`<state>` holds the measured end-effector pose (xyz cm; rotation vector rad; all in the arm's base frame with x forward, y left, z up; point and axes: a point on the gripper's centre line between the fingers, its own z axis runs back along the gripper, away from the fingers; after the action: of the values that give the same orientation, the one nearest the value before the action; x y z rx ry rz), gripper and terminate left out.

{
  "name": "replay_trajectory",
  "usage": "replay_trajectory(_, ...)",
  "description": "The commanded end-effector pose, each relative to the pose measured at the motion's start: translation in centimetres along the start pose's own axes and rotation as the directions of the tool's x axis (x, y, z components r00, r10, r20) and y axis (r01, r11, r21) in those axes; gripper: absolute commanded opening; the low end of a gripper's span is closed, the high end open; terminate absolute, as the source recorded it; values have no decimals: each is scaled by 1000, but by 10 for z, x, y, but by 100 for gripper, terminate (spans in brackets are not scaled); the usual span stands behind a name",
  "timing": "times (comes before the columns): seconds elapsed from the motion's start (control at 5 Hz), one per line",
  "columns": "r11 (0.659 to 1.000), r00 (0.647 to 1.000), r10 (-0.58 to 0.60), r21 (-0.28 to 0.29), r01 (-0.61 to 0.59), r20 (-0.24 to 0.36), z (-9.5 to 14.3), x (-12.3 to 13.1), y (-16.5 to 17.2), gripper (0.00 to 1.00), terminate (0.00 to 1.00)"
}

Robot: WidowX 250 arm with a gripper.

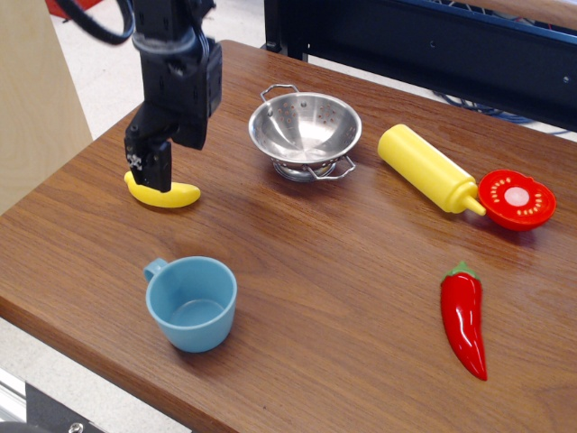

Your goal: Put banana in colander

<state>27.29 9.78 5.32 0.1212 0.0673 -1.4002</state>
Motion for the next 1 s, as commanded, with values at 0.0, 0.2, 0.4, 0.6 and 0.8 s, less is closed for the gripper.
replay_trajectory(0.0, 997, 1000, 12, 83, -11, -6, -28, 3, 24, 100, 0)
replay_trajectory(0.2, 998, 1000, 14, 55, -13, -7, -32, -1, 21, 100, 0)
replay_trajectory(0.4, 998, 1000, 15, 54, -14, -25, -34, -1, 17, 100, 0)
replay_trajectory(0.6, 998, 999, 40, 45, -39, -26, -33, 2, 17, 0, 0)
replay_trajectory(0.8, 992, 992, 120, 37, -119, -29, -24, 11, 24, 0, 0)
